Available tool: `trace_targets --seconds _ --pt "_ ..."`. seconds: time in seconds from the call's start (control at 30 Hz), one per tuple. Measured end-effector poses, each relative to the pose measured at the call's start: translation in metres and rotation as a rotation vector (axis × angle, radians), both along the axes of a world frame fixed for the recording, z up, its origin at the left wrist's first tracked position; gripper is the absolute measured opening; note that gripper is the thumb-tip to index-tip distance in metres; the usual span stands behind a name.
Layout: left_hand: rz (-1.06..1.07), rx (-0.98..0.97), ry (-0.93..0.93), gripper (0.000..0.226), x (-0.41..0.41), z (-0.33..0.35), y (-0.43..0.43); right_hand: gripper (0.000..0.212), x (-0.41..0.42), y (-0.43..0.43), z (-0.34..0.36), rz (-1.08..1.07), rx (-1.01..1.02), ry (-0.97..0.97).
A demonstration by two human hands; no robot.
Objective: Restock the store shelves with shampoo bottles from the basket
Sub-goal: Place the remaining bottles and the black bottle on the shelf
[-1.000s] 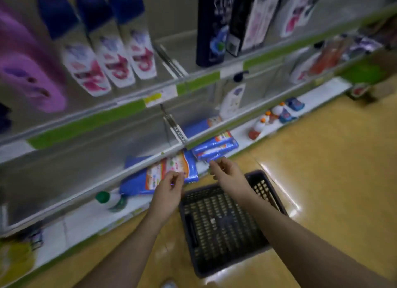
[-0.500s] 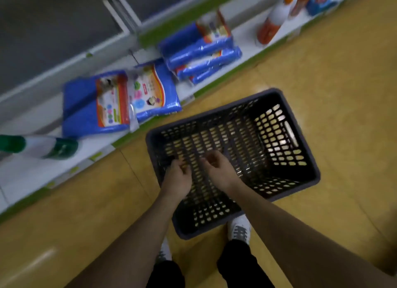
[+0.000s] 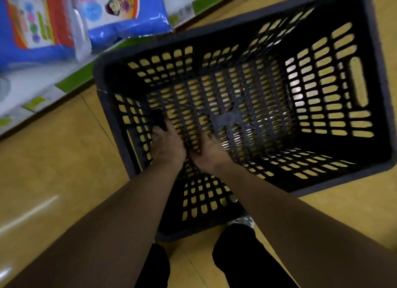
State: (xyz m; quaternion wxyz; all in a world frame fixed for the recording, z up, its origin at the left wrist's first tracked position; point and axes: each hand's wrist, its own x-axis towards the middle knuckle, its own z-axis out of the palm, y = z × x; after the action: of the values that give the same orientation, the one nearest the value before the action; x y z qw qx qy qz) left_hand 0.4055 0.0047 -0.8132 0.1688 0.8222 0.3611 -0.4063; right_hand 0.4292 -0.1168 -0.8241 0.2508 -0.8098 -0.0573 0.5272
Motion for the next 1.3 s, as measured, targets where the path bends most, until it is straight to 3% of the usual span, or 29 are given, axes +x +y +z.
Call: trace_targets --seconds 0.2,0.33,0.53,0.67,0.8,0.9,0.97,1.03,1.2,1.3 --pt "-0.034 -0.02 -0.012 0.062 0.007 -0.033 -0.001 0.067 -0.006 -0.008 -0.016 0.04 -0.006 -0.014" --pt "0.156 -0.068 -0.097 0.056 0.01 -0.033 0.006 0.065 -0.001 -0.01 -0.019 -0.02 0.01 0.053" --pt "0.325 -0.259 -0.27 0.04 0.02 0.005 0.013 0.068 0.012 0.002 0.006 -0.249 0.061 0.166" --pt "0.326 -0.393 -0.312 0.038 0.025 0.033 0.012 0.078 0.021 0.009 0.018 -0.206 0.14 0.182" --pt "0.231 -0.544 -0.397 0.039 0.026 0.068 0.016 0.08 0.032 0.015 0.04 -0.209 0.136 0.034" --pt "0.185 -0.634 -0.463 0.03 0.022 0.103 0.022 0.063 0.033 0.017 0.071 -0.26 0.123 0.011" --pt "0.19 -0.622 -0.571 0.025 0.018 0.136 0.028 0.067 0.037 0.023 0.105 -0.359 0.152 -0.001" --pt "0.281 -0.565 -0.676 0.025 0.016 0.171 0.036 0.068 0.042 0.027 0.146 -0.44 0.203 -0.002" --pt "0.578 -0.636 -0.783 0.035 0.022 0.26 0.064 0.027 0.044 0.039 0.27 -0.672 0.539 0.121" --pt "0.747 -0.837 -0.869 0.028 0.027 0.326 0.079 0.036 0.044 0.057 0.341 -0.703 0.7 0.126"
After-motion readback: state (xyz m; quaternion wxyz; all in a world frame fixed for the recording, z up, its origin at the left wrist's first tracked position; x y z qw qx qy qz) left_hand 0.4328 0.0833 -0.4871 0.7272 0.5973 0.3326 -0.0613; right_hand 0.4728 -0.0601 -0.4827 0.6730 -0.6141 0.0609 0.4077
